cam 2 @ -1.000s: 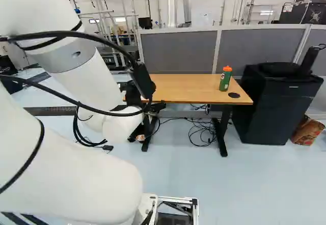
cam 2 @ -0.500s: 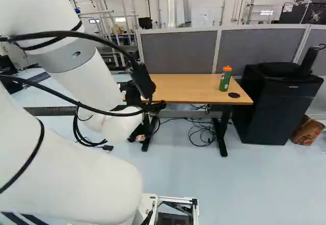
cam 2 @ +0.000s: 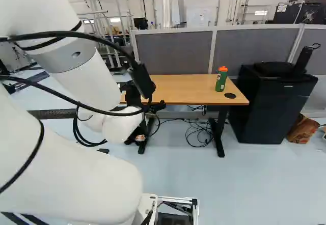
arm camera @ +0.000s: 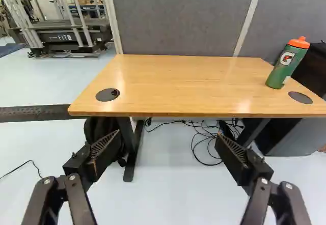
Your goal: Pick up the green bottle from the table
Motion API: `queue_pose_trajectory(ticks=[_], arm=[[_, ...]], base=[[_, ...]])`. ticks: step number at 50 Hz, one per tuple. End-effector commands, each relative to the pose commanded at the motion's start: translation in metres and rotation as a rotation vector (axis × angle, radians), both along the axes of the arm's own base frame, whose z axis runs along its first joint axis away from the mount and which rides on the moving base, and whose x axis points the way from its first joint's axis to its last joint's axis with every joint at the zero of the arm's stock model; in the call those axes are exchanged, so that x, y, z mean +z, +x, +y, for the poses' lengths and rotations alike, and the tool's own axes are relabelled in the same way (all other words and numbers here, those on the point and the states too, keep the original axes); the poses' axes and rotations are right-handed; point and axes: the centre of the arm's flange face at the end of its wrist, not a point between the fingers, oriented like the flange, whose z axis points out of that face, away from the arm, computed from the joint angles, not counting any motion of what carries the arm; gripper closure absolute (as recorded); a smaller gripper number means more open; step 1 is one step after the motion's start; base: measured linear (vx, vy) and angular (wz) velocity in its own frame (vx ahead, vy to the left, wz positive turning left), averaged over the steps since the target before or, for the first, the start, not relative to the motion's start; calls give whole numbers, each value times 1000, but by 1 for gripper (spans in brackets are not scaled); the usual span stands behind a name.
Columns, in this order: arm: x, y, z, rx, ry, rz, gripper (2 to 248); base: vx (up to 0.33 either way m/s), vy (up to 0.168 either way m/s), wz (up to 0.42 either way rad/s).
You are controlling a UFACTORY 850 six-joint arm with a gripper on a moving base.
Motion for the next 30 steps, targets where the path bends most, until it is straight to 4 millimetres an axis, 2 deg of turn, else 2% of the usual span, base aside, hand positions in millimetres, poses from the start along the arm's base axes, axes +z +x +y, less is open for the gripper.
queue_pose_trajectory(ticks=[30], arm=[[0,0,0,0,0,0,3]], base=[[101,-66,-229]])
